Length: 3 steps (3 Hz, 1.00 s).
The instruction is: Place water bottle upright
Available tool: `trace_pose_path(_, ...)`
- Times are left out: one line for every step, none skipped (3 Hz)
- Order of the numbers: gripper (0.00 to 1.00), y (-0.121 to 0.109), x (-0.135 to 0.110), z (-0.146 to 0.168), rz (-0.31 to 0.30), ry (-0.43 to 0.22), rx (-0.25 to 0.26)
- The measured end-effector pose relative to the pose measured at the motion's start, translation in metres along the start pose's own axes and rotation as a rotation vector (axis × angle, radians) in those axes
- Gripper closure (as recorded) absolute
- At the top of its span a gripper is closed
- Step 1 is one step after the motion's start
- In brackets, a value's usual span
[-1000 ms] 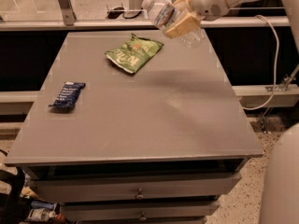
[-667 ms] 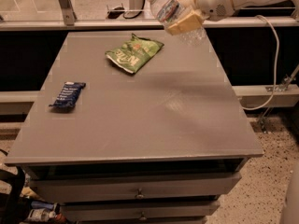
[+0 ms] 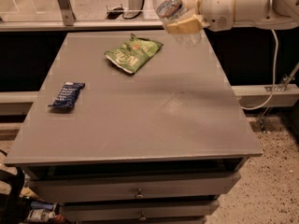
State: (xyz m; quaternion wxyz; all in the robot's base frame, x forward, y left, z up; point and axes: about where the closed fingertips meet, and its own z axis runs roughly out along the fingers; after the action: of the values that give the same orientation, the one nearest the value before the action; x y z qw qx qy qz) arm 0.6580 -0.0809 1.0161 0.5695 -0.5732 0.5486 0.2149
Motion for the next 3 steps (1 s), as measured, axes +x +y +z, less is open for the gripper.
trace_pose_path(1.0, 0.002, 0.0, 0.0, 0.015, -0.11, 0.056)
trace_pose_path(1.0, 0.002, 0.003, -0.001, 0.038, -0.188, 0.101)
trace_pose_path(1.0, 0.0, 0.011, -0.001, 0.07, -0.219, 0.122)
